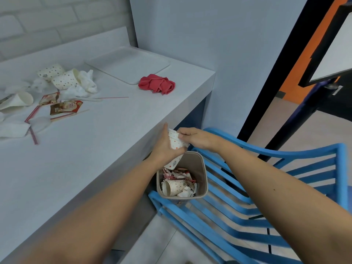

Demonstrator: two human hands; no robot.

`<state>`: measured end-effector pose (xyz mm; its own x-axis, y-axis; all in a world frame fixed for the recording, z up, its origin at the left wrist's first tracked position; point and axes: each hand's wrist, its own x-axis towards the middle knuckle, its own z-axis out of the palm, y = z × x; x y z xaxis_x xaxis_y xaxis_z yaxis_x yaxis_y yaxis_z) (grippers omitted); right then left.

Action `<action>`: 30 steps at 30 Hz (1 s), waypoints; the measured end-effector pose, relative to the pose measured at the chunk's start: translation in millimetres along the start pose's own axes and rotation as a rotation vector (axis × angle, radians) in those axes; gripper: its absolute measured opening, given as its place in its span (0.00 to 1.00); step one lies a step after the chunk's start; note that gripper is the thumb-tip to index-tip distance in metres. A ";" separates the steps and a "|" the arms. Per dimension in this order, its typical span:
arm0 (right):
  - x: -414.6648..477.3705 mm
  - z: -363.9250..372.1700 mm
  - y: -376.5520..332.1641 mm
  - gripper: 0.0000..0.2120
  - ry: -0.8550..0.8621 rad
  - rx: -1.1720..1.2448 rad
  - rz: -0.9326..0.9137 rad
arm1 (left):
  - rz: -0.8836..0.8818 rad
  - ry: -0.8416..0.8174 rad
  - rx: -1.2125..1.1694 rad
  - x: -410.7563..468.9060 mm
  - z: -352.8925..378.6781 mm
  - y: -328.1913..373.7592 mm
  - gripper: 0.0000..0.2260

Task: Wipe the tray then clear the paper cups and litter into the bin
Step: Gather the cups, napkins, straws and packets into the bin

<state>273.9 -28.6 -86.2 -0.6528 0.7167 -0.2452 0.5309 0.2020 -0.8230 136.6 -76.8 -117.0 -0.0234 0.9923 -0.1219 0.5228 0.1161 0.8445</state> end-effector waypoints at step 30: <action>37.5 128.5 114.6 0.24 -0.118 -0.225 0.334 | -0.283 -0.135 0.254 -60.7 -12.0 -80.2 0.32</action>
<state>240.8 -64.3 -255.5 -0.4758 0.6885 -0.5474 0.8199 0.1220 -0.5593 85.9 -145.9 -171.1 -0.0935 0.9058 -0.4132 0.7058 0.3530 0.6141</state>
